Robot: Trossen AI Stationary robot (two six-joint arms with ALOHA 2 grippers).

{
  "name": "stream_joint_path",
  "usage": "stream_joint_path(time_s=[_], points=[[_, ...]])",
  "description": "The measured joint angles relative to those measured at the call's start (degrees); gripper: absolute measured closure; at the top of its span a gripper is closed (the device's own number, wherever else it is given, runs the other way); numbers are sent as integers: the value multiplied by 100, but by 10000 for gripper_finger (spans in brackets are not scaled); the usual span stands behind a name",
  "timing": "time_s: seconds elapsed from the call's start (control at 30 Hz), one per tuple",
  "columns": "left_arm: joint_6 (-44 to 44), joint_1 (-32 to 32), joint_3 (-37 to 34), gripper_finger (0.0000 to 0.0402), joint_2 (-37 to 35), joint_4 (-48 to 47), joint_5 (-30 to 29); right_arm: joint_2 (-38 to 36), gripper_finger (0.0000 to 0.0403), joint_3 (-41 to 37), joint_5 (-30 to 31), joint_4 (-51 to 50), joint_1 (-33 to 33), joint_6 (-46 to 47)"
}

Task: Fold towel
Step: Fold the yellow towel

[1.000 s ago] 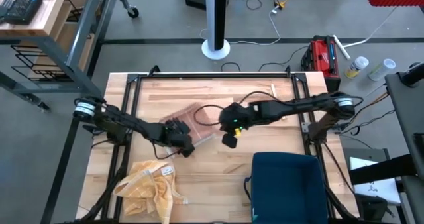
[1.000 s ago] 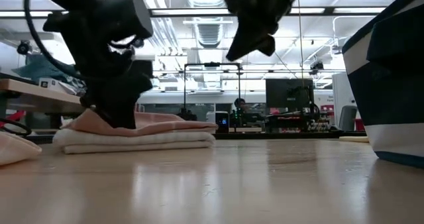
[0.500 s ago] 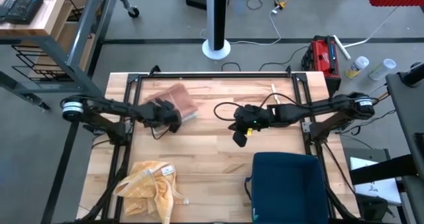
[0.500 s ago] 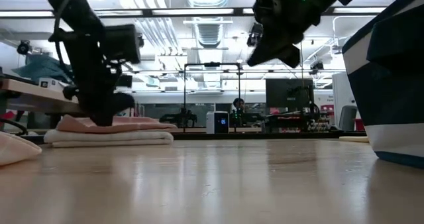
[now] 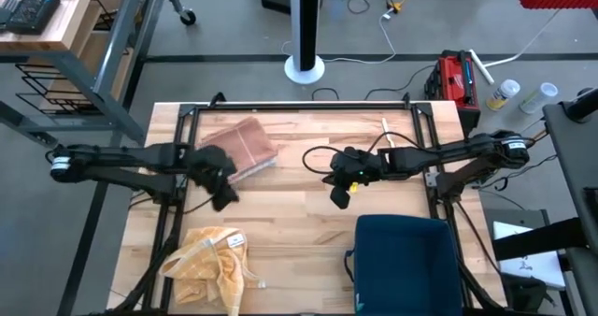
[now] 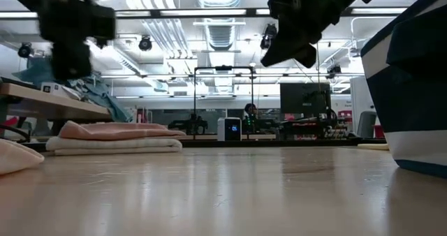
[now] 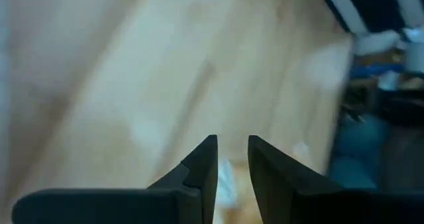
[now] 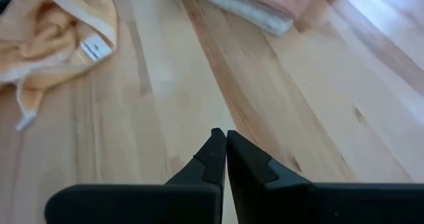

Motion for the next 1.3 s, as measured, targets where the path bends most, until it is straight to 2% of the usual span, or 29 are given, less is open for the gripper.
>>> stream_joint_path(time_s=[0.17,0.27,0.4,0.5,0.63,0.83,0.93,1.1,1.3], points=[[-812,-1003,-15,326,-254,-349,73,62,394,-26,-6,33,33,-97],[-1349,-1773,-15,323,-211,-238,76,105,394,-13,-39,83,59,-124],[-2367,-2893,-21,300,-32,-193,32,105,394,-17,-44,96,85,-138],[-3026,-3605,-21,275,119,-225,-440,105,394,-19,-42,101,100,-202],[-3352,-4241,-21,238,365,-221,-1066,105,394,-22,-42,143,123,-177],[-3482,-4572,2,192,807,-222,-1184,105,394,-20,-42,140,261,-138],[-3125,-4647,81,179,997,-283,-1179,137,394,-20,-42,164,306,-138],[-2270,-4655,177,173,1331,-274,-1311,327,394,-11,-39,394,321,-138],[-1879,-4693,181,181,1704,-254,-1242,659,394,-6,-39,400,372,131]])
